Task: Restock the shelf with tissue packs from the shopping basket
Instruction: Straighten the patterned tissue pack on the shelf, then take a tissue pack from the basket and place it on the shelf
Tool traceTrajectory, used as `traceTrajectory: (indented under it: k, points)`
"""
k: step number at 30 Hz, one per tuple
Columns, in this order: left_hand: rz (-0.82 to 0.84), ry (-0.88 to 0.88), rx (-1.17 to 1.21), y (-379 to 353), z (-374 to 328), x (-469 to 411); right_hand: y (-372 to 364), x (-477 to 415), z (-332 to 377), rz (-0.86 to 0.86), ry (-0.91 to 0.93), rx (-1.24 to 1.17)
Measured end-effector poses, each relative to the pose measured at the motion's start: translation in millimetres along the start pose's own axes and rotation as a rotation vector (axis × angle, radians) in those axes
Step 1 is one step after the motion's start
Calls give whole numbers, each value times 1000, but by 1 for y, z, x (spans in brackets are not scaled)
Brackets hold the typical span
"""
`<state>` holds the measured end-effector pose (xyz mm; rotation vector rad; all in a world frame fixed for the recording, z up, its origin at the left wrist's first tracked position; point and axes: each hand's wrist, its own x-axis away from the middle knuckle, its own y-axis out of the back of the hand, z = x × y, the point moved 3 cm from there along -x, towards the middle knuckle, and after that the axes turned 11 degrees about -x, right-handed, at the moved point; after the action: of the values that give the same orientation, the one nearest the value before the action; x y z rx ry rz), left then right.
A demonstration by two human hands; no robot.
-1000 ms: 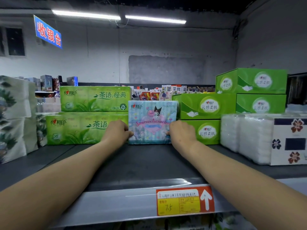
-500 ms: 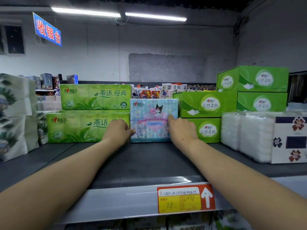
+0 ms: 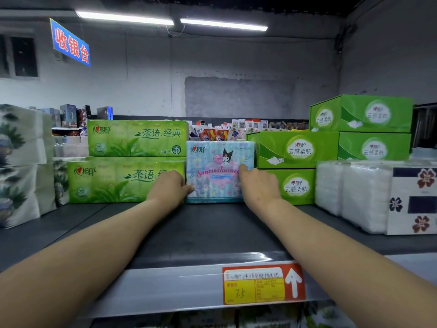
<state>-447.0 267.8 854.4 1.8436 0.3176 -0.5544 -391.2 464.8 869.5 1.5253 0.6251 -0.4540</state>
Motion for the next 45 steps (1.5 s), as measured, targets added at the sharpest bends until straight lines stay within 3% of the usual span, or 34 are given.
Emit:
traceTrajectory:
  k: [13,18,27,33,39,45]
  points:
    - [67,116,84,14,0,5,5,2,-6,81,-84,-118]
    - [99,202,466,43,-8,18,26,-2,-10,65,-156,-352]
    - [-148,109,723,116,-35,97,95,34,-25,-160,-138,-883]
    - [-325,153,776,94,-33,180,103,114,-25,-290,-147,-984]
    - [-361,213,1004,85,-43,240,104,170,-30,-259,-225,-1256]
    - [-399,272,1033,92,-50,281,100,208,-31,-217,-281,-1487]
